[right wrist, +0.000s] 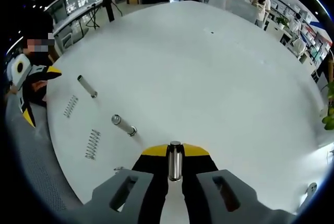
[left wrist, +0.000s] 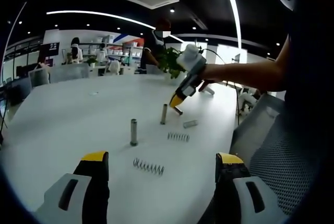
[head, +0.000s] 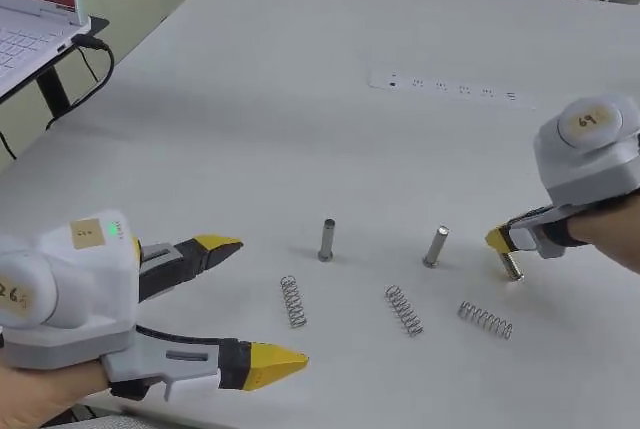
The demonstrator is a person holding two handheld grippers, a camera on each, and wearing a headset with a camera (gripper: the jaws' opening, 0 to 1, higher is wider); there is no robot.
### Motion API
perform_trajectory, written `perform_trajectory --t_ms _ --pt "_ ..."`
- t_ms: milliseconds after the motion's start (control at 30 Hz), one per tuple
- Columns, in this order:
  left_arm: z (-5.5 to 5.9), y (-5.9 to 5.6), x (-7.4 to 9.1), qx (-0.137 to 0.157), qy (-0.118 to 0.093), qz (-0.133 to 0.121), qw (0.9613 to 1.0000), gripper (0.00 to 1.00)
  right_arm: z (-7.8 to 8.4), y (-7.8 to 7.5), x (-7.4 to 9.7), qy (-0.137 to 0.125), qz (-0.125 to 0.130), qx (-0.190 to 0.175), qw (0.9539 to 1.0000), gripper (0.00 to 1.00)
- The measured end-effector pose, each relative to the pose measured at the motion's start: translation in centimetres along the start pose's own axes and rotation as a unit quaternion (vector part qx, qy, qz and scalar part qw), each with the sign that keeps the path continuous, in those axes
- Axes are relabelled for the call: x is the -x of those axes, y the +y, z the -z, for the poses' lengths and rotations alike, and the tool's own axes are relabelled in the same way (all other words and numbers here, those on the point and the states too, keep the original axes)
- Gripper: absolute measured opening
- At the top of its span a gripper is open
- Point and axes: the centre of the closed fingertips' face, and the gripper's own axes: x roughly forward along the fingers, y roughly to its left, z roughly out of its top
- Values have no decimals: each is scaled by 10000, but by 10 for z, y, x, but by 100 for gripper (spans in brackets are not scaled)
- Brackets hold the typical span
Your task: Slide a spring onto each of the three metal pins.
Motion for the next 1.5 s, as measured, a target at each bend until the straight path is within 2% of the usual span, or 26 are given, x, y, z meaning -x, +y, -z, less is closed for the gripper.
perform_trajectory --t_ms 333,1000,1200,1500 --pt "1 -2 0 -34 24 35 10000 80 -1 -1 7 -190 14 -91 9998 5" --pt "3 -3 1 -53 68 61 9999 79 1 0 17 -402 50 -179 9990 5" --pt "3 -4 1 -67 84 73 9999 78 1 1 20 -532 71 -107 9985 5" --pt "4 -5 2 -55 98 84 9999 78 3 3 22 -530 45 -203 9984 5"
